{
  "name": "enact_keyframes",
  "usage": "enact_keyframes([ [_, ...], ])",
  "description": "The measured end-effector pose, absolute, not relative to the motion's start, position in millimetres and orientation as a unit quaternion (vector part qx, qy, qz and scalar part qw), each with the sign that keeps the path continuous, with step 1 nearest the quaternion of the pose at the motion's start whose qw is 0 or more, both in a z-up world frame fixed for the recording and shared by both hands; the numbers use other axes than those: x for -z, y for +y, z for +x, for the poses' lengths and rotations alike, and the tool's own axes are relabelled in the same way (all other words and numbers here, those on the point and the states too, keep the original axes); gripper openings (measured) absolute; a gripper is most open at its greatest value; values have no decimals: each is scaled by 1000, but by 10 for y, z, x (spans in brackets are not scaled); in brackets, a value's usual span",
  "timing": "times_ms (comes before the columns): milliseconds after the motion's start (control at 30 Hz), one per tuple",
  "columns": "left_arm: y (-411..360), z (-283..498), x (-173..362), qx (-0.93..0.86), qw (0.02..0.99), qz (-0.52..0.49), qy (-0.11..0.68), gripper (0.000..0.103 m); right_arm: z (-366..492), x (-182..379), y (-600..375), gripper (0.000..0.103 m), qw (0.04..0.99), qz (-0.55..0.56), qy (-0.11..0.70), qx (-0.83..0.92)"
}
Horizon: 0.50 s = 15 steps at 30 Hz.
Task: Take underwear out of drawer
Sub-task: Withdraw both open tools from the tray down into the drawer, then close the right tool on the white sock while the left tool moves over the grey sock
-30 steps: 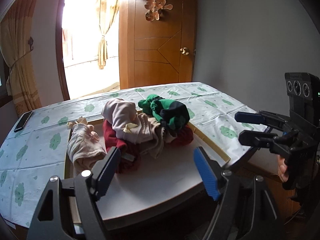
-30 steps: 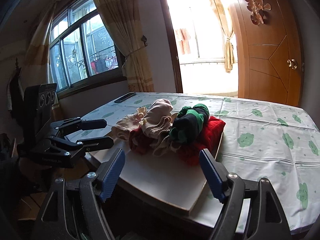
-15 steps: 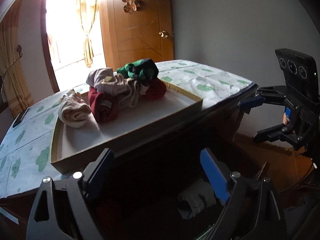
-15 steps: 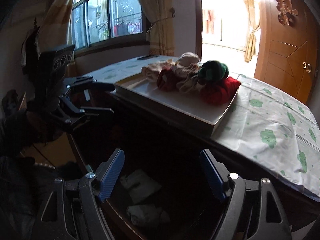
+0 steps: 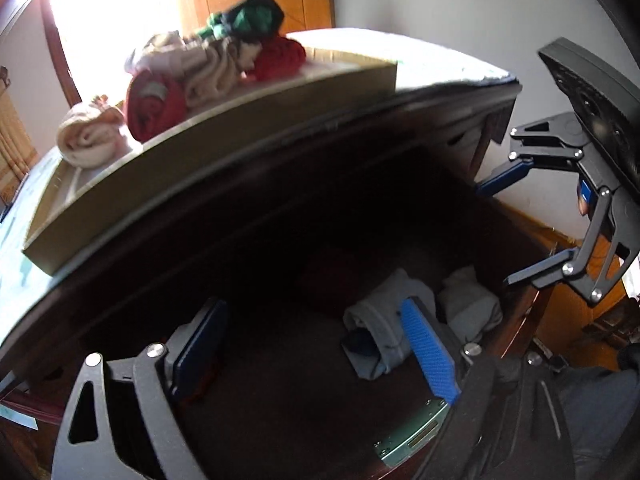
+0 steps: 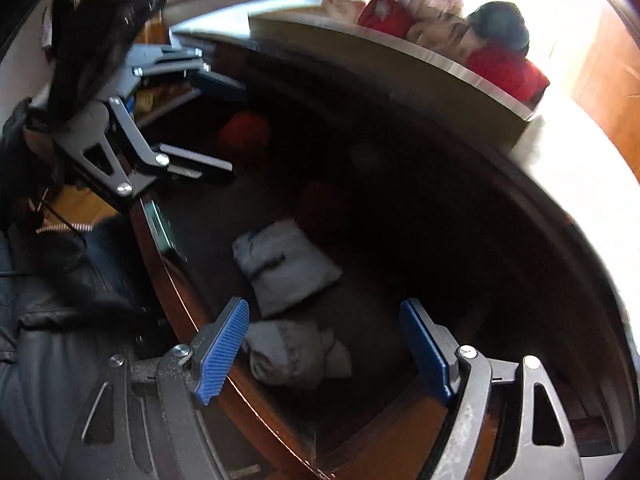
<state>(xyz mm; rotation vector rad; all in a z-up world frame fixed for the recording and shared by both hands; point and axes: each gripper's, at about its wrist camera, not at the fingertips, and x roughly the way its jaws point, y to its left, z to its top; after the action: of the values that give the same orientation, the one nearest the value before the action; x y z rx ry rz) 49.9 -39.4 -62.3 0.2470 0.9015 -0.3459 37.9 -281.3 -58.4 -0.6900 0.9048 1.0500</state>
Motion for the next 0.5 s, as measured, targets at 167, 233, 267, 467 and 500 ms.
enact_keyframes([
  [167,-438,535,725,169,866,125,454,90,557,800,-2673,64,682,-334,461,-460],
  [233,-451,546,751,170,862,129,459,90,605,865,-2617,62,669,-346,477,-453],
  [267,-457,549,758,171,862,130,460,90,598,896,-2585,62,663,-351,484,-451],
  [467,-457,648,801,174,854,125,475,90,617,1086,-2427,59,623,-391,521,-433],
  [500,-454,659,808,174,853,125,476,90,619,1113,-2403,58,617,-395,527,-431],
])
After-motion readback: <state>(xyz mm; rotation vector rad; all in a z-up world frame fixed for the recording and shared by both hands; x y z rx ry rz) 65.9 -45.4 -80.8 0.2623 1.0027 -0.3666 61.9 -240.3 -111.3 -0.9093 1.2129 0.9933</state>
